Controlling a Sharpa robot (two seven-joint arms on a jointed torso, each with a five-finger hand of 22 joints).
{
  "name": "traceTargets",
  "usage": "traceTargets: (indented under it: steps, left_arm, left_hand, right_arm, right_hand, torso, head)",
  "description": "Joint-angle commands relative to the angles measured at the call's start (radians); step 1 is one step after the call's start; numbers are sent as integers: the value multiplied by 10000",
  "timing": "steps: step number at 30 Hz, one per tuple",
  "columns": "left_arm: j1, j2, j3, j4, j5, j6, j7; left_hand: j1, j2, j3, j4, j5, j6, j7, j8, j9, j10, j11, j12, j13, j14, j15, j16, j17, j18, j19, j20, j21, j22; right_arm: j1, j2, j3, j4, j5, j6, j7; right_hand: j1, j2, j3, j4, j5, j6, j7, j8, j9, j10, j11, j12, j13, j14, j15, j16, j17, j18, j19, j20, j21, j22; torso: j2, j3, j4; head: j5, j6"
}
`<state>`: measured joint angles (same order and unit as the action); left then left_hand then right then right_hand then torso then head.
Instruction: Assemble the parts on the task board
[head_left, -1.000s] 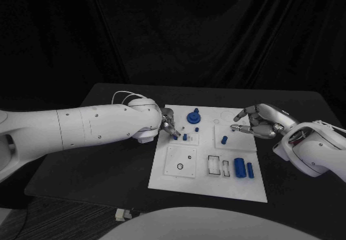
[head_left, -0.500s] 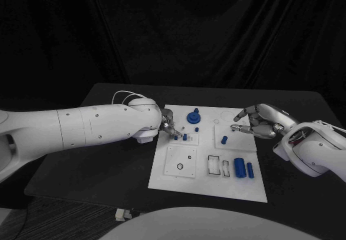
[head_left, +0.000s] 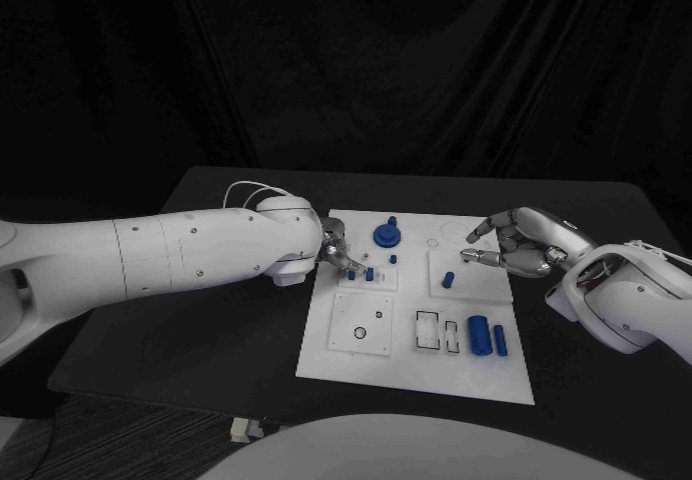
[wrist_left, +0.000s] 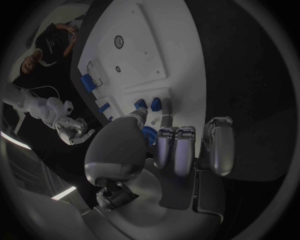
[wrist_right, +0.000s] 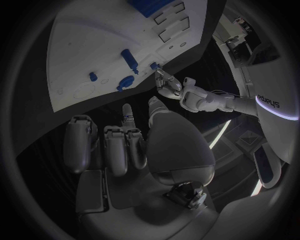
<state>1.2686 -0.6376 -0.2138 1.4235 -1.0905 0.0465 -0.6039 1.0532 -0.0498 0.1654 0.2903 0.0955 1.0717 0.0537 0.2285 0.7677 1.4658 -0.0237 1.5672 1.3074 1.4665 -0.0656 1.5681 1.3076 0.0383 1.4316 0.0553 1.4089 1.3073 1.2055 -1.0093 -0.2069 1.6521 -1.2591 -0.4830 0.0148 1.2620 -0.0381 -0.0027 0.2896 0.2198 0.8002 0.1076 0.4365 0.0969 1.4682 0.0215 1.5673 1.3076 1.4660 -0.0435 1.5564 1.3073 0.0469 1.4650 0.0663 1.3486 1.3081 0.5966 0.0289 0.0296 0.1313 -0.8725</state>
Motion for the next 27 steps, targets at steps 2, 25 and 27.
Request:
traceTargets:
  steps: [2, 25, 27]
  left_arm:
    - [-14, -80, 7, 97, 13, -270, 178]
    - [961, -1317, 17, 1090, -7, -4230, 3697]
    - [1021, -1259, 16, 995, -140, -4371, 4337]
  left_hand:
    - [-501, 43, -466, 21, 197, -72, -21, 88, 47, 1050, 90, 36, 2634, 1043, 101, 27, 2632, 90, -50, 21, -78, 2006]
    - [1212, 540, -1695, -76, 2192, -1096, 63, 531, 799, 1050, 166, 36, 2634, 1043, 170, 27, 2632, 187, -487, 46, -485, 1863]
    - [1760, 444, -1685, -117, 2082, -1171, 86, 546, 786, 1050, 189, 36, 2634, 1043, 206, 27, 2632, 187, -516, 78, -476, 1866]
  right_arm:
    - [-24, -11, 6, 19, -19, 18, -119]
    - [-23, -103, 6, 54, 18, -204, 64]
    - [-23, -117, 6, 68, 22, -239, 92]
  right_hand:
    - [102, 17, -34, -24, 66, 57, 17, -58, -9, 1021, 64, 30, 2623, 961, 45, -59, 2308, 89, -31, 39, -39, 1877]
    - [93, 24, -44, -12, 73, 58, 19, -60, -12, 1026, 65, 35, 2632, 966, 46, -48, 2326, 87, -25, 40, -31, 1881]
    - [93, 24, -44, -12, 73, 58, 19, -60, -12, 1026, 65, 35, 2632, 966, 46, -48, 2326, 87, -25, 40, -31, 1881]
  torso:
    - [7, 1, 0]
    - [-9, -2, 1]
    - [-6, -3, 1]
  head:
    - [3, -1]
    - [-42, -1]
    - [-52, -1]
